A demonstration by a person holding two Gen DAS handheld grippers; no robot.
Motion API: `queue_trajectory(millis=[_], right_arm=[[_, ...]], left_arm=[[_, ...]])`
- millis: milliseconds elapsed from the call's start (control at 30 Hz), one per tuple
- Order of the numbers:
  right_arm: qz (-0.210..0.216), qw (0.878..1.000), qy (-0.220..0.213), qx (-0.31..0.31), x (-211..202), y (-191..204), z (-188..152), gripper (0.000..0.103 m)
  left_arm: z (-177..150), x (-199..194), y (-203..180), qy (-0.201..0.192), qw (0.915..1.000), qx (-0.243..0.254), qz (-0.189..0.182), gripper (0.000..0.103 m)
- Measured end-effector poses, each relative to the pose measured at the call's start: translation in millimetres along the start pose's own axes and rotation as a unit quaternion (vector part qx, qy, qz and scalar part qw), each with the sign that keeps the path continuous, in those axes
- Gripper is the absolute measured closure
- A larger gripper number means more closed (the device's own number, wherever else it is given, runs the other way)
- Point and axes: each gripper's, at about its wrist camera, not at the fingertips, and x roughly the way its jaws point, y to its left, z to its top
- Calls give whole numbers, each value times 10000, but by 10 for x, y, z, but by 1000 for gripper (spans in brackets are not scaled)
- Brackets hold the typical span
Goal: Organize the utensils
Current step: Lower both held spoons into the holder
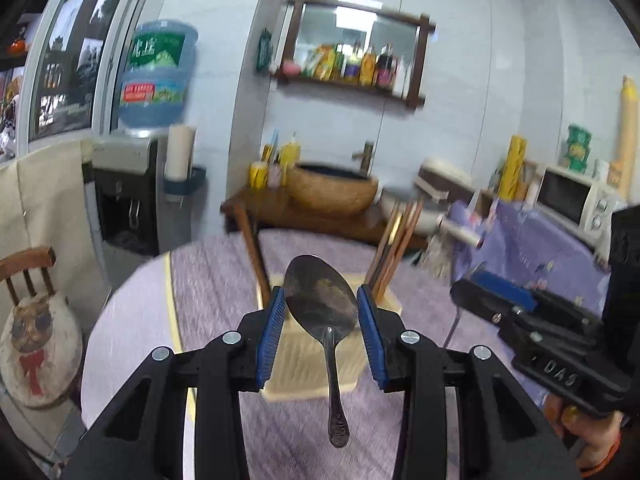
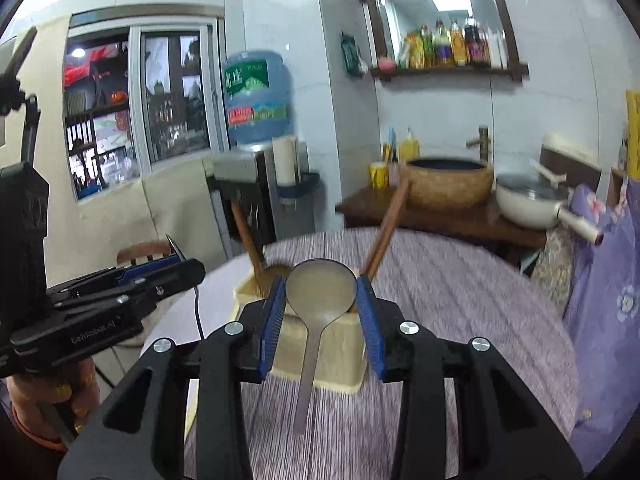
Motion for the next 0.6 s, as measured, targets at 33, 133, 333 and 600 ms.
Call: queue_trajectory(millis=[33,133,333,600], right_arm=[[-38,9999,-140,-40,-4,10,105,66],[-126,9987,-489,-101,41,23,448,66],[-409,9965,-693,-208,345,48,781,66],[-614,9971,-447,-76,711,-47,366,66]], left_arm=[[136,4,-8,-126,9999,19,-3,66],[447,55,-35,-531,9985,35,83,66],[694,388,-111,-857,9952,275,390,66],[217,712,23,-491,9975,133,481,66]])
